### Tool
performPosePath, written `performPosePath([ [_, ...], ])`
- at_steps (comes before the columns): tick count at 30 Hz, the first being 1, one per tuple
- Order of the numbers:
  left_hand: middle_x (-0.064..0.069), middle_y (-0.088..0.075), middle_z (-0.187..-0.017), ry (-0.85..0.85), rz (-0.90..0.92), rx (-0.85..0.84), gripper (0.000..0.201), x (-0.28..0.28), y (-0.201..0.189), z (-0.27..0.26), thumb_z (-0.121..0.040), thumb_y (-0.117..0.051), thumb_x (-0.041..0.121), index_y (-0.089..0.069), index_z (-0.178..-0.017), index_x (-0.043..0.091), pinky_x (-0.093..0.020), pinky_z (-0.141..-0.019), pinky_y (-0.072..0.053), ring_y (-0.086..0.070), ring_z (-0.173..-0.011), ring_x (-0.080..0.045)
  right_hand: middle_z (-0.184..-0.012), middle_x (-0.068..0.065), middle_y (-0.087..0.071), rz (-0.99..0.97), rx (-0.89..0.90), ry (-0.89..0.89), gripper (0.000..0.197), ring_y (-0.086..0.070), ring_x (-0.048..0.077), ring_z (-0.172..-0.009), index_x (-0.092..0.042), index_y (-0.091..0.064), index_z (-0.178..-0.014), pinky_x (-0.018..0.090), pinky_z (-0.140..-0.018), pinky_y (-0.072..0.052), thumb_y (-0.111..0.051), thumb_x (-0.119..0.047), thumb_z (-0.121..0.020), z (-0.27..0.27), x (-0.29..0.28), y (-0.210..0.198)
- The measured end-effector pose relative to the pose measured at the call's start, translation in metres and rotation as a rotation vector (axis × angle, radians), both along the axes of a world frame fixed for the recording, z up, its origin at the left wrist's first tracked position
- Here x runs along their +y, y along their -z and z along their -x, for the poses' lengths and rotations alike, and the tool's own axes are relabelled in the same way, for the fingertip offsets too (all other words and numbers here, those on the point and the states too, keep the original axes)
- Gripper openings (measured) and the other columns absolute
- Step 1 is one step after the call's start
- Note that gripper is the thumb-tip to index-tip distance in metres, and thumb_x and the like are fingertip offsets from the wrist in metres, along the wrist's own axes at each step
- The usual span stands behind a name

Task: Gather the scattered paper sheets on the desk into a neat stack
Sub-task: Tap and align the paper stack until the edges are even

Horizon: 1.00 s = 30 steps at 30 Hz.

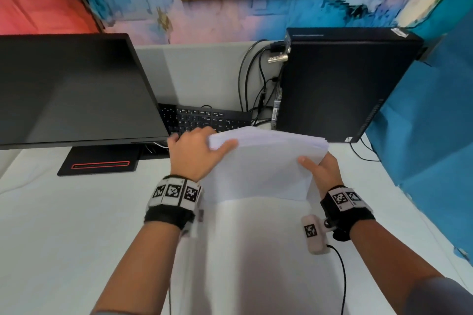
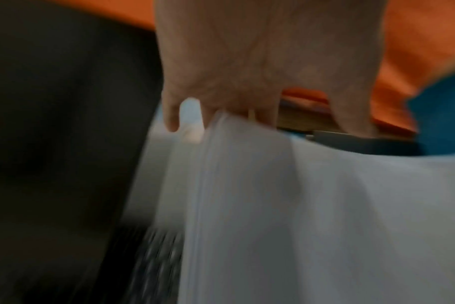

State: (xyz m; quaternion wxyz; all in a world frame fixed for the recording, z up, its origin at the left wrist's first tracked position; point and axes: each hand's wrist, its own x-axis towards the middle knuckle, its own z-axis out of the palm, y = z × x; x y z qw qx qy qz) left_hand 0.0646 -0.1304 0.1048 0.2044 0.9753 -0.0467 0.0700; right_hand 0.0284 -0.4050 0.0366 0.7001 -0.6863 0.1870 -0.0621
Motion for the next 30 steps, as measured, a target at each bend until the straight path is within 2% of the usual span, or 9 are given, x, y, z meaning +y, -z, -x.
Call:
performPosePath([
  [3,0.004,-0.069,-0.097,0.228,-0.557,0.099,0.091,-0.033,-0.029,-0.006,-0.060,-0.027,0.096,-0.065,-0.101,0.025,-0.056,-0.111,-0.011,-0.055,-0.110,-0.022,-0.105,0.013,-0.067,-0.014,0.001,0.010,0.033,-0.065,0.025,-0.087,-0.001,-0.058,-0.119,0.033,-0.073,-0.052,-0.063,-0.004,-0.086,0.000,0.001,0.002],
  [7,-0.004,-0.060,-0.117,0.463,-0.558,0.162,0.061,-0.077,-0.025,-0.017,-0.082,-0.062,0.050,-0.040,-0.128,0.017,-0.038,-0.087,-0.043,-0.060,-0.105,-0.026,-0.105,0.011,-0.066,-0.016,0.002,0.023,0.034,-0.064,0.022,-0.087,-0.002,-0.057,-0.120,0.028,-0.070,-0.051,-0.063,-0.006,-0.087,-0.001,0.002,0.004],
  [12,-0.009,-0.066,-0.102,0.436,-0.525,0.078,0.024,-0.084,-0.017,-0.016,-0.092,-0.046,0.010,-0.052,-0.115,0.016,-0.032,-0.067,-0.041,-0.064,-0.093,-0.032,-0.096,0.002,-0.062,-0.026,0.069,0.148,0.038,-0.061,0.017,-0.089,-0.008,-0.051,-0.113,0.018,-0.072,-0.050,-0.070,-0.023,-0.084,0.005,-0.004,0.015],
  [15,-0.008,-0.067,-0.107,0.399,-0.310,0.107,0.024,-0.064,-0.024,-0.020,-0.090,-0.054,0.018,-0.058,-0.113,0.022,-0.038,-0.082,-0.051,-0.063,-0.101,-0.031,-0.125,0.002,-0.053,-0.147,0.222,0.226,0.071,-0.050,0.021,-0.118,-0.018,-0.034,-0.135,0.036,-0.106,-0.038,-0.073,-0.037,-0.079,0.013,-0.012,0.034],
  [17,-0.002,-0.070,-0.110,0.342,0.073,0.178,0.030,-0.041,-0.027,-0.022,-0.085,-0.064,0.019,-0.064,-0.115,0.024,-0.039,-0.090,-0.051,-0.064,-0.102,-0.024,-0.142,0.003,-0.041,-0.297,0.239,0.194,0.092,-0.041,0.021,-0.131,-0.021,-0.023,-0.144,0.039,-0.112,-0.030,-0.076,-0.045,-0.073,0.016,-0.010,0.036],
  [19,-0.002,-0.071,-0.109,0.292,0.538,0.239,0.032,-0.019,-0.024,-0.018,-0.082,-0.069,0.011,-0.067,-0.113,0.019,-0.040,-0.092,-0.052,-0.067,-0.100,-0.020,-0.131,-0.003,-0.054,-0.448,0.142,0.097,0.107,-0.046,0.019,-0.129,-0.022,-0.035,-0.138,0.036,-0.106,-0.036,-0.085,-0.055,-0.049,0.015,-0.004,0.027],
  [21,-0.003,-0.071,-0.107,0.219,0.820,0.283,0.028,-0.006,-0.012,-0.006,-0.083,-0.068,0.005,-0.066,-0.107,0.019,-0.039,-0.089,-0.053,-0.068,-0.098,-0.020,-0.114,-0.007,-0.067,-0.403,0.024,-0.023,0.085,-0.061,0.014,-0.112,-0.021,-0.051,-0.123,0.030,-0.091,-0.047,-0.087,-0.048,-0.051,0.008,0.007,0.008],
  [24,-0.005,-0.072,-0.107,0.076,1.069,0.294,0.028,-0.001,0.019,0.011,-0.084,-0.066,0.002,-0.065,-0.108,0.015,-0.034,-0.083,-0.054,-0.069,-0.096,-0.020,-0.117,0.003,-0.067,-0.172,-0.096,-0.088,0.044,-0.065,0.019,-0.106,-0.012,-0.053,-0.127,0.030,-0.087,-0.052,-0.067,-0.011,-0.085,0.000,0.023,-0.019],
  [30,-0.010,-0.062,-0.124,-0.170,1.146,0.162,0.038,-0.010,0.063,0.031,-0.092,-0.056,0.005,-0.049,-0.130,0.003,-0.039,-0.101,-0.047,-0.059,-0.113,-0.023,-0.128,0.005,-0.053,0.127,-0.148,-0.166,0.047,-0.053,0.013,-0.112,-0.012,-0.034,-0.138,0.014,-0.094,-0.045,-0.045,0.002,-0.095,0.003,0.038,-0.018],
])
